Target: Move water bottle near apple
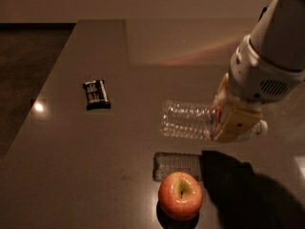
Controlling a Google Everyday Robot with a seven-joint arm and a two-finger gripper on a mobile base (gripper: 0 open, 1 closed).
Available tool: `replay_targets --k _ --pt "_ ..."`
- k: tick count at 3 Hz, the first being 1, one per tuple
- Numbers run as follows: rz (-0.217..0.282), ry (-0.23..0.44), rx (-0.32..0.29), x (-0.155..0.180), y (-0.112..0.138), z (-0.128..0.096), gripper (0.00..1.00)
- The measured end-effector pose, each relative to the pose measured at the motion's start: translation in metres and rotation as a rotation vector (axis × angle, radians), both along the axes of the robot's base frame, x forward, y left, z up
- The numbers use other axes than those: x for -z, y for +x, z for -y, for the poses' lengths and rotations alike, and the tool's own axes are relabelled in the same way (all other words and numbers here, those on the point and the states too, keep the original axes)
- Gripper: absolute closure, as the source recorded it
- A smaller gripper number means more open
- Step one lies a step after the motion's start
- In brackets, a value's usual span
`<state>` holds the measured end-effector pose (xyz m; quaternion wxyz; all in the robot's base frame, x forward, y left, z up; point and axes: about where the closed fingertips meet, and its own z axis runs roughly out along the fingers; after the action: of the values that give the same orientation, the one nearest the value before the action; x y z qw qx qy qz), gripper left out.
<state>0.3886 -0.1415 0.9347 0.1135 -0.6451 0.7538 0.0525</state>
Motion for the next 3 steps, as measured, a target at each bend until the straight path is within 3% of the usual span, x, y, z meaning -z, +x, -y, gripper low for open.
replay_targets --k 1,3 --pt "-0.036 -0.024 0.001 0.017 -0.021 -0.006 1.0" --pt "-0.121 -0.087 0.021 0.057 -0.028 -0.006 1.0"
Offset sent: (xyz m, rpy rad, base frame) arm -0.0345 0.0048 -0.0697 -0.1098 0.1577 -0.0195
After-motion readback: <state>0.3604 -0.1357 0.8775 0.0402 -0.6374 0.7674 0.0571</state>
